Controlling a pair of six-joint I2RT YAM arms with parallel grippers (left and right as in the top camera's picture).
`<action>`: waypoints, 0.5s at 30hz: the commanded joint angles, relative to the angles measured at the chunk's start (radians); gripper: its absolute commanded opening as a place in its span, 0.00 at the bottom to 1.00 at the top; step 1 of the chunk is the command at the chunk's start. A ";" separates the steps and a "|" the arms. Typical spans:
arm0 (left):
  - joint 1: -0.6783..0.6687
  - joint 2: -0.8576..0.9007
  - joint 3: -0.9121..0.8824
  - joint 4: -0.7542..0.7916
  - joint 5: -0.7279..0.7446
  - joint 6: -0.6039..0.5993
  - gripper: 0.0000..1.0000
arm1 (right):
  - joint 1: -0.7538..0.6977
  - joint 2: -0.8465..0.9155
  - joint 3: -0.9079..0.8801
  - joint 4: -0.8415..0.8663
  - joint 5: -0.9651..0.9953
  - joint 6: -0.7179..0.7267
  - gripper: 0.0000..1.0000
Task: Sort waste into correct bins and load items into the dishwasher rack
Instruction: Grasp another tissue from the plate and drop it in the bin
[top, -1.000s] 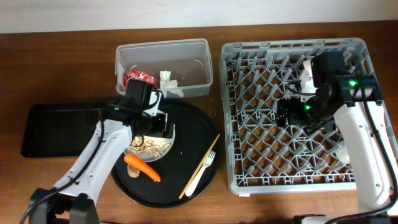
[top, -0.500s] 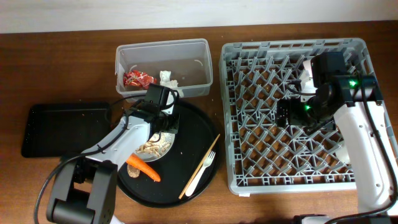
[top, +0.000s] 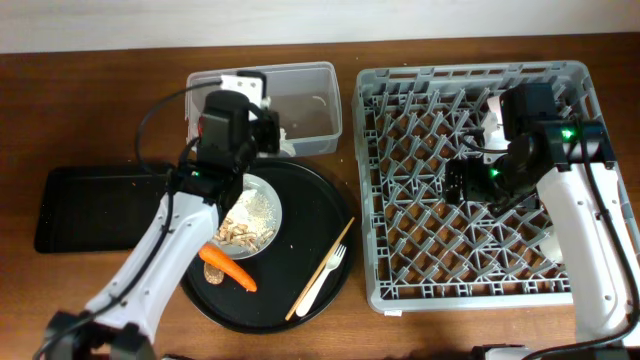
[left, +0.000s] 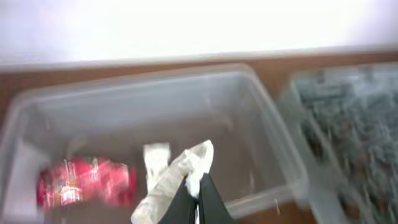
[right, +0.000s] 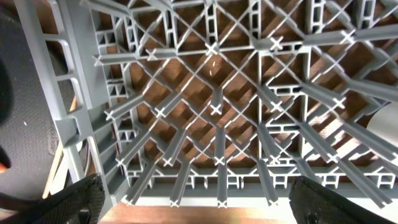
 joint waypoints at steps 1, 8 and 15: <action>0.053 0.150 0.005 0.154 -0.043 0.009 0.00 | -0.006 -0.013 0.002 0.001 -0.006 -0.005 0.98; 0.092 0.204 0.034 0.203 -0.040 0.043 0.76 | -0.006 -0.013 0.002 0.001 -0.005 -0.005 0.98; 0.092 -0.019 0.042 -0.412 -0.040 0.043 0.99 | -0.006 -0.013 0.002 0.000 -0.006 -0.004 0.98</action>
